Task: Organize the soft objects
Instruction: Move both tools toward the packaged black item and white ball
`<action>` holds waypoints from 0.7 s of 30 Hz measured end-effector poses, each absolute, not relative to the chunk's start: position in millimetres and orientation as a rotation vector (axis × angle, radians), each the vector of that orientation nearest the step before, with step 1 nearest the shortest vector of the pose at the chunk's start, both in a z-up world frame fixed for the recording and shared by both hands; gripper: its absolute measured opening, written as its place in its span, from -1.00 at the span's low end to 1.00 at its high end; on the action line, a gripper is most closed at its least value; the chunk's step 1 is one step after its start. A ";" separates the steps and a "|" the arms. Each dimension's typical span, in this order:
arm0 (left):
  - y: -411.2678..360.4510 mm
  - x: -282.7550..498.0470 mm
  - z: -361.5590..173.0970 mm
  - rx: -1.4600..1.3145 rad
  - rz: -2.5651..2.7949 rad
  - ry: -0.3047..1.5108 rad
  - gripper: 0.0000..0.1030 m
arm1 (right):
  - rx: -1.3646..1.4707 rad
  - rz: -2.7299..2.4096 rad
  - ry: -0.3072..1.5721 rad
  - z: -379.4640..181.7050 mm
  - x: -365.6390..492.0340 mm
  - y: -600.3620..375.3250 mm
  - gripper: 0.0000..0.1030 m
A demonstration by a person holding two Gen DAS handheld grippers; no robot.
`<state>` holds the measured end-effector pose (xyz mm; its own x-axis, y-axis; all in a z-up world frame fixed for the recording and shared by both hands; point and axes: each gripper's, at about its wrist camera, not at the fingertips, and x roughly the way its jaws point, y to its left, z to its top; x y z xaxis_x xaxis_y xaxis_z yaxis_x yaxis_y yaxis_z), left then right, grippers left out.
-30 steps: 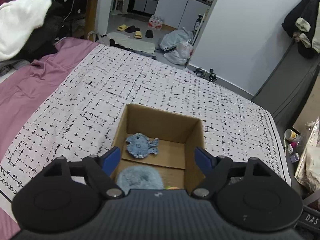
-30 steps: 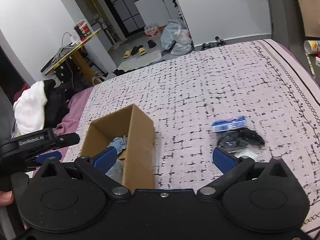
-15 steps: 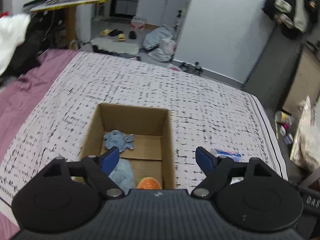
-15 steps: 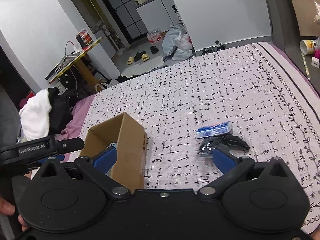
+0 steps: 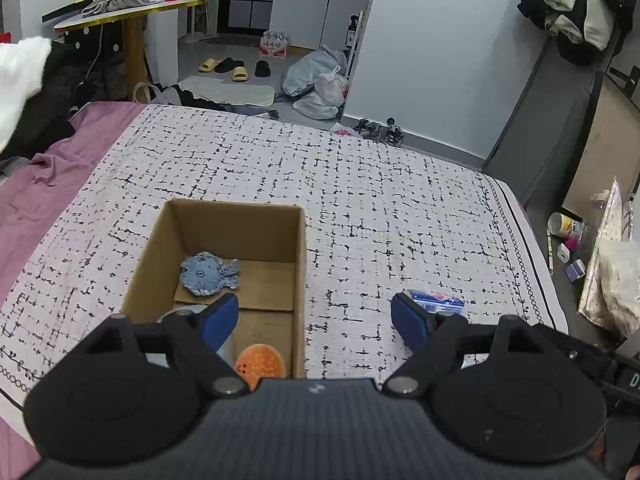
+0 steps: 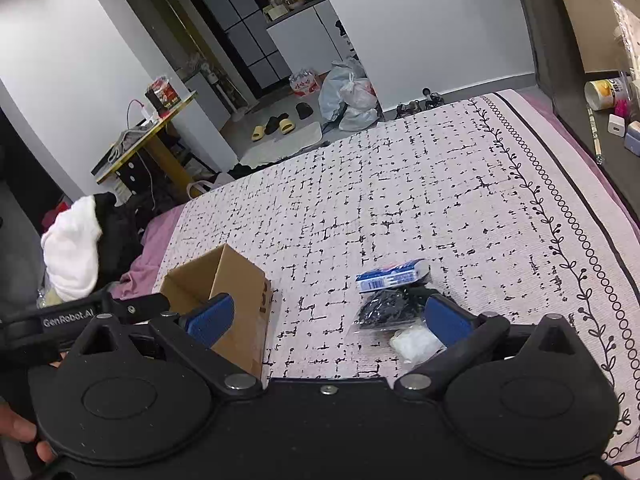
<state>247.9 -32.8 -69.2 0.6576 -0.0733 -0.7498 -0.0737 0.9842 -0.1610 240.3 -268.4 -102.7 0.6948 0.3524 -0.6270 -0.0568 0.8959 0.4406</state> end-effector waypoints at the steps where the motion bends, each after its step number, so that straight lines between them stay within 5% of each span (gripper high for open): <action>1: -35.6 248.3 -69.3 -0.183 0.000 0.856 0.60 | 0.413 0.237 0.770 -102.0 240.6 -271.5 1.00; 21: -90.6 271.2 -92.1 -0.196 -0.060 0.891 0.45 | 0.621 0.164 0.797 -150.7 267.3 -329.7 0.92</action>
